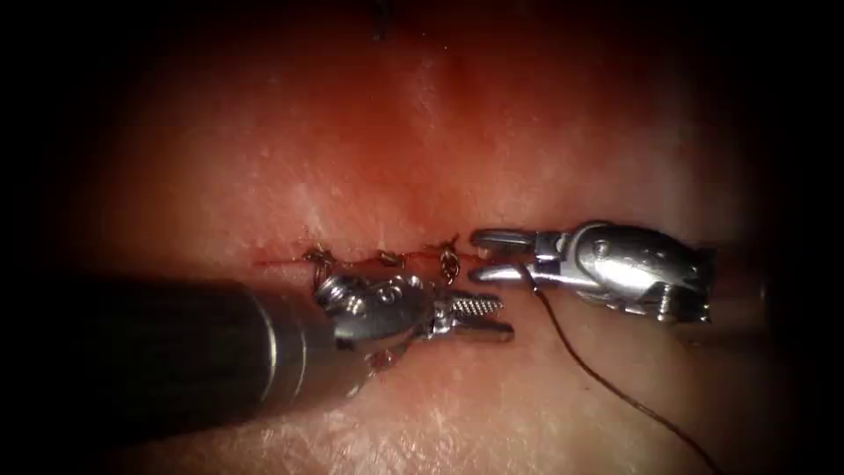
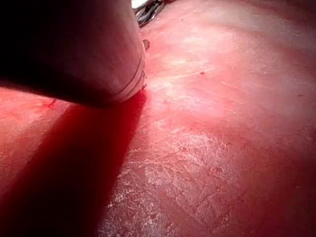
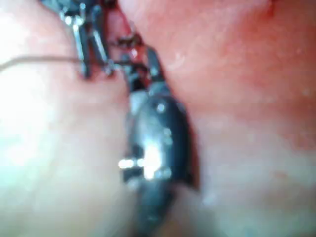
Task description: Wound Closure
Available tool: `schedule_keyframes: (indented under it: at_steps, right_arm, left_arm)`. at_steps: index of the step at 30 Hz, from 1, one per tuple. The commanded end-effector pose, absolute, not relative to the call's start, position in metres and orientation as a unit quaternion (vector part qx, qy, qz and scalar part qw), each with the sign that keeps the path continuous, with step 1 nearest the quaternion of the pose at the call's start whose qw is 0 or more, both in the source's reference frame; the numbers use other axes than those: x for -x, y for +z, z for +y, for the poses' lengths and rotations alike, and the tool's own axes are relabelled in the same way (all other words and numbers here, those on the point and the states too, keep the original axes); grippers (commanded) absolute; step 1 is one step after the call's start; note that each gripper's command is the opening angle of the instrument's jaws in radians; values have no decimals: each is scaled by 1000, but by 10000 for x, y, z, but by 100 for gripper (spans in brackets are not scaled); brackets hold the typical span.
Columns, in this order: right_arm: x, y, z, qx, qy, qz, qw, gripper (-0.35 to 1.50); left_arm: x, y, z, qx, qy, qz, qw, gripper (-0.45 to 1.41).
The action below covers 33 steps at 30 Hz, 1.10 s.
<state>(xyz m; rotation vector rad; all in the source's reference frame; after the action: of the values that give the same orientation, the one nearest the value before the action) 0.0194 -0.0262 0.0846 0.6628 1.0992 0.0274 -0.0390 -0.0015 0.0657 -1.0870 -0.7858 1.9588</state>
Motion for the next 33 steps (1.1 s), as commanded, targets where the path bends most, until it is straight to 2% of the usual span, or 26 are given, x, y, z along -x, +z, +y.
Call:
schedule_keyframes:
  at_steps: [1, 6, 16, 33]
  right_arm:
    - [-201, 848, -256, -289, 35, 517, 805, -35]
    - [-197, 802, -211, -146, -5, 581, 800, -35]
    - [-184, 776, -179, -58, 15, 603, 795, -35]
    - [-190, 756, -156, -38, 4, 623, 781, -35]
  left_arm:
    - [396, 664, -18, 425, 765, -307, 374, 19]
    - [399, 666, -21, 426, 765, -308, 372, 19]
    - [401, 667, -22, 426, 765, -310, 370, 19]
    - [403, 669, -25, 427, 766, -312, 366, 19]
